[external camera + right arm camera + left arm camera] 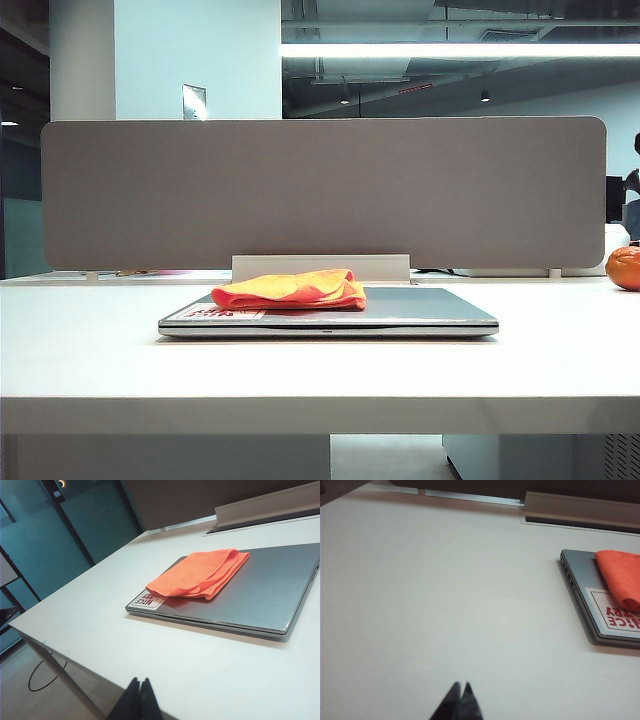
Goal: Pick up the orange rag and put it over the laptop.
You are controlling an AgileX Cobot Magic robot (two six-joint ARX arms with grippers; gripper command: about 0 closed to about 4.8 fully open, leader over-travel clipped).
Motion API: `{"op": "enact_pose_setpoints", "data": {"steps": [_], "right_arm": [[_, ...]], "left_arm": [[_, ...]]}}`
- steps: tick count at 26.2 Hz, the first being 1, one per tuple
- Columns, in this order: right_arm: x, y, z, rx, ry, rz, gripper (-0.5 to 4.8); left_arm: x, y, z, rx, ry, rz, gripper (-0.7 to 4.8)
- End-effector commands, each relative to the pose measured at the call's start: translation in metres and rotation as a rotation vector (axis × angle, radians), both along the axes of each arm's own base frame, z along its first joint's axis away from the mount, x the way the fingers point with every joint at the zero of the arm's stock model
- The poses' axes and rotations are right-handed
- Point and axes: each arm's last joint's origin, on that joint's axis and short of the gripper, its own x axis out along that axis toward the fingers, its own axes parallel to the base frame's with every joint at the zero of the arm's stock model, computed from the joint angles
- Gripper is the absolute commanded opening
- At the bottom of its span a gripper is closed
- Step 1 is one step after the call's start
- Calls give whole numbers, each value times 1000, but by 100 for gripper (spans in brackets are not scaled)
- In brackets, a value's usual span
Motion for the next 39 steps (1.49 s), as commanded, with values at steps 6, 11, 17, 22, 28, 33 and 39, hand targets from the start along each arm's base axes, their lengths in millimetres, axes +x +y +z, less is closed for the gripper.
{"op": "enact_pose_setpoints", "data": {"steps": [6, 11, 17, 22, 28, 33, 39], "right_arm": [[0, 0, 0, -2, -12, -2, -5], [0, 0, 0, -107, -96, 1, -5], [4, -7, 1, -177, -127, -261, -5], [6, -13, 0, -181, -93, -508, -5], [6, -18, -5, -212, -35, -646, -5], [6, -18, -9, -233, 9, -664, -5], [5, -20, -15, -267, 67, -705, -5]], "left_arm": [[0, 0, -2, -4, 8, -5, -6], [0, 0, -2, -4, 8, -5, -6], [0, 0, -2, -4, 8, -5, -6], [0, 0, -2, -4, 7, -5, -6], [0, 0, -2, -4, 8, -5, -6], [0, 0, -2, -4, 8, -5, -6], [0, 0, -2, -4, 8, -5, -6]]}}
